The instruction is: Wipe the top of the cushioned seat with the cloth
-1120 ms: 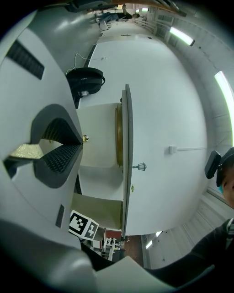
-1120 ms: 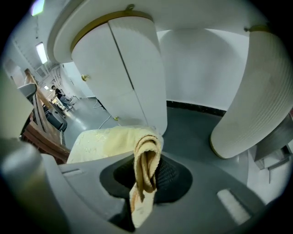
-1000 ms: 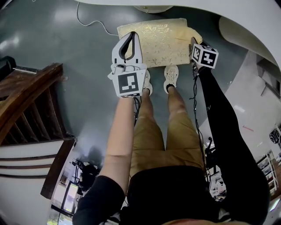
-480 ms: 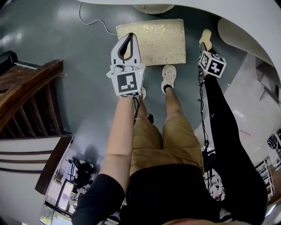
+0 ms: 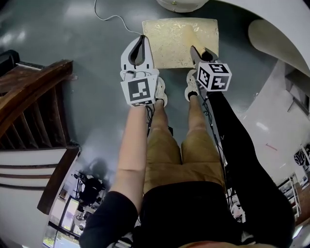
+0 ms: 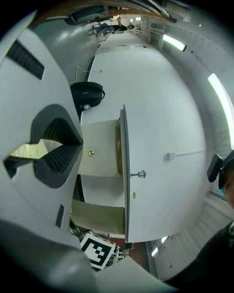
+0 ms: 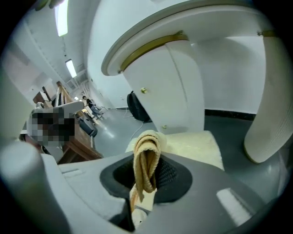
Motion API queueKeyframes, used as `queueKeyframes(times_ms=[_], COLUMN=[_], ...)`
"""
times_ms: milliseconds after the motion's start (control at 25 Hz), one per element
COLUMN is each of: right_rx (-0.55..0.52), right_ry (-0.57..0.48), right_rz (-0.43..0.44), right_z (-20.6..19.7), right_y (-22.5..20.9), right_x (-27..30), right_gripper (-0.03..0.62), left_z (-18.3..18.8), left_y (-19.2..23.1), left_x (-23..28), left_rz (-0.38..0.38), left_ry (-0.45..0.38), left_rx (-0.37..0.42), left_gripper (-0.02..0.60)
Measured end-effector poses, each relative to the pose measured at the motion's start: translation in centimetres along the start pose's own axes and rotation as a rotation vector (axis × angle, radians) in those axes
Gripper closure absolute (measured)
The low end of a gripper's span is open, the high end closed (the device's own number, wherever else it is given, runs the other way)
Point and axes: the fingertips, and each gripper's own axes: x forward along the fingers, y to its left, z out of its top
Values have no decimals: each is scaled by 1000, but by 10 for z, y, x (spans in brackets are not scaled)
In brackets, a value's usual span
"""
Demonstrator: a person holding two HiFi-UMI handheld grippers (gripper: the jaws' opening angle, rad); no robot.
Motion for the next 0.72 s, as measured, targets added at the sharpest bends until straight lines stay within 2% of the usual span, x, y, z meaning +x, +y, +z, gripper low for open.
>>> queueKeyframes(times_ms=[200,320,400,520,720], right_rx=[-8,23,35,43,50], right_ry=[47,84,146,242,223], right_rz=[208,249,207,83,-66], right_z=[-22,-39,-56,-77,-71], right_y=[108,139,139,117,67], right_x=[41,69,91,109,97], right_gripper=[537,536,536,536,536], left_z=[-11,-20,-26,-30,-31], left_y=[34,48,55,58,52], left_x=[-14,-18,-20,-23,-25], left_rz=[10,11,5,-14,-46], left_ry=[7,15,19,18,19], left_rx=[-4,-6,-6,-9,-10], left_gripper=[574,574,574,574,574])
